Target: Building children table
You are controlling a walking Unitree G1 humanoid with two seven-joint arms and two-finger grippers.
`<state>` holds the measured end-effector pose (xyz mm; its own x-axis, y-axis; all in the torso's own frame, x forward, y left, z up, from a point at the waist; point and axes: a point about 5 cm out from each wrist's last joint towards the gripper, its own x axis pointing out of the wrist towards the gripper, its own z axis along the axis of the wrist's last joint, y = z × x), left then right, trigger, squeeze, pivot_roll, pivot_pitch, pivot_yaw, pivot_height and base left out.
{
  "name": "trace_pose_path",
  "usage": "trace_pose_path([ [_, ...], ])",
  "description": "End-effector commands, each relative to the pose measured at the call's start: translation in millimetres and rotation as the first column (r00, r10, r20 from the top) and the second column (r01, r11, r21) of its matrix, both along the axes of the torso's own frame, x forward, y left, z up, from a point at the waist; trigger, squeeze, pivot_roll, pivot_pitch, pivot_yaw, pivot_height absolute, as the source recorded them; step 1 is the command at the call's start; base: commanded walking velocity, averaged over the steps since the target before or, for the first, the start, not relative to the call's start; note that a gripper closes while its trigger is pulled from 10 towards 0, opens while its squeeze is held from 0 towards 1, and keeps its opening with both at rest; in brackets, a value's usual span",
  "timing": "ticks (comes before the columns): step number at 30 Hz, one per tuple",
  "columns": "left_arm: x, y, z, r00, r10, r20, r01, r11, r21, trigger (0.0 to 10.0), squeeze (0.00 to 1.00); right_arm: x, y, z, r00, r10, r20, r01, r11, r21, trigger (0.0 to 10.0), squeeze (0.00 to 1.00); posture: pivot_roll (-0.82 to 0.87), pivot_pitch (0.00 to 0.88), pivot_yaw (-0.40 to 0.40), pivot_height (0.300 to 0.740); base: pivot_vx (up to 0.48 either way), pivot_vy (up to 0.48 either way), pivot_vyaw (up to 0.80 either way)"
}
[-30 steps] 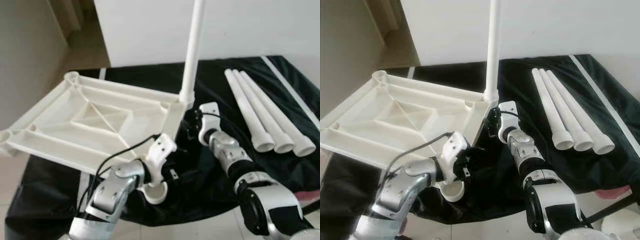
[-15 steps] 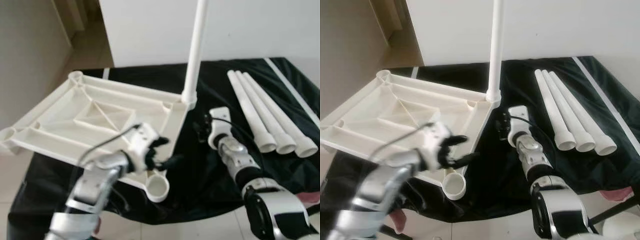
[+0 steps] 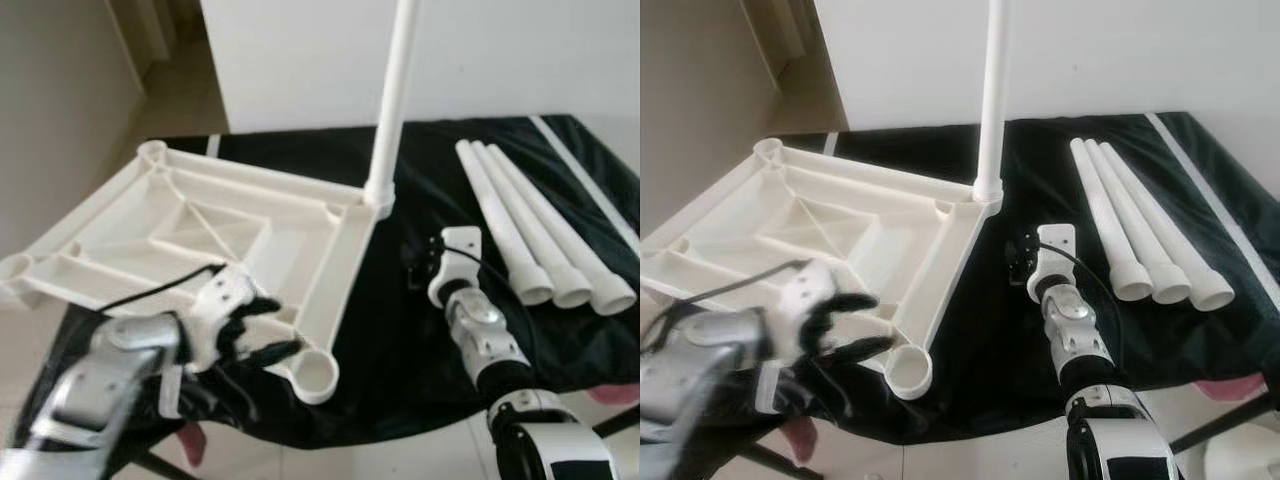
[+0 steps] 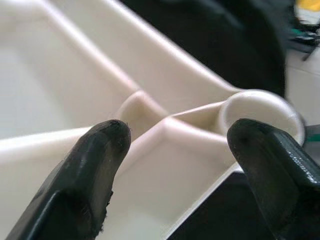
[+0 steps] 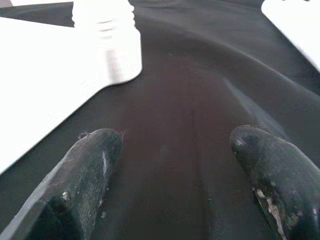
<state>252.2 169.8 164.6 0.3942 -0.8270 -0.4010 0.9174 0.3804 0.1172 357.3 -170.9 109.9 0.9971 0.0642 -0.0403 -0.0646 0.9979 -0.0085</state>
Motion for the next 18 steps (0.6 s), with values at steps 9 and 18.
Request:
trace_pose_path([
  [9, -18.1, 10.2, -3.6, 0.993, -0.083, -0.087, 0.086, 0.996, 0.033, 10.0, 0.00, 1.7, 8.2, 1.7, 0.999, 0.034, -0.017, -0.034, 0.999, 0.003, 10.0, 0.00, 0.02, 0.040, 0.024, 0.740, 0.000, 0.000, 0.00],
  [18, -25.3, 19.4, -26.5, 0.988, -0.057, -0.141, 0.084, 0.977, 0.194, 10.0, 0.00, 7.2, 16.7, 8.1, 0.998, 0.057, -0.014, -0.057, 0.998, 0.024, 10.0, 0.00, 0.03, 0.034, 0.014, 0.740, 0.000, 0.000, 0.00],
])
